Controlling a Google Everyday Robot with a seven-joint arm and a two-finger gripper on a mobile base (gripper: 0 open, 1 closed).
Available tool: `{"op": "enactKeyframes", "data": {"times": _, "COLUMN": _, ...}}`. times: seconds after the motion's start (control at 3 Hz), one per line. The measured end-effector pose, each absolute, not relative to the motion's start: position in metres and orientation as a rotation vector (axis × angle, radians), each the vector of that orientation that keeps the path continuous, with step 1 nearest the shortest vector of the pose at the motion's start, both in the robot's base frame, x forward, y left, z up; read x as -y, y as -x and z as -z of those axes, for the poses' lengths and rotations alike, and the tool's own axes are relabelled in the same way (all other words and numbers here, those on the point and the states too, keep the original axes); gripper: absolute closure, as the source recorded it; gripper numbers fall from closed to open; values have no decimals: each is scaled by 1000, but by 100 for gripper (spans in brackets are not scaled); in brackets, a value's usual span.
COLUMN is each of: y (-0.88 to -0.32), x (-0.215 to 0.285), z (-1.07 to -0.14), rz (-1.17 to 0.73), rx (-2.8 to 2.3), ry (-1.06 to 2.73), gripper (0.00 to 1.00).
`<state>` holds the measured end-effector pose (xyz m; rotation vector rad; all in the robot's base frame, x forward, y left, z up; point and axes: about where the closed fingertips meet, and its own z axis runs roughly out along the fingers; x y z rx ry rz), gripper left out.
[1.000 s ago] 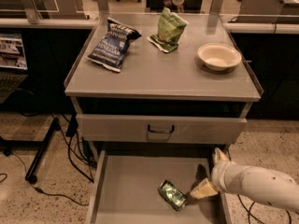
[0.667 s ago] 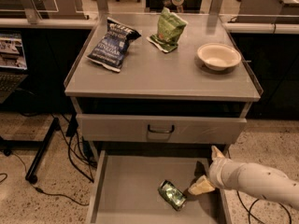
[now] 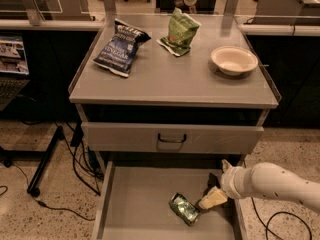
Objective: Pick green can from middle drawer and place on counter
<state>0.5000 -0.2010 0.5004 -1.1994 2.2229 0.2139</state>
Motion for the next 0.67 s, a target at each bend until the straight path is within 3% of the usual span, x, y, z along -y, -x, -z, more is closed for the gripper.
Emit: {"op": "enactKeyframes", "data": {"times": 0.67, "y": -498, "x": 196, "z": -489, "rz": -228, "rx": -2269, "ry": 1213, "gripper": 0}}
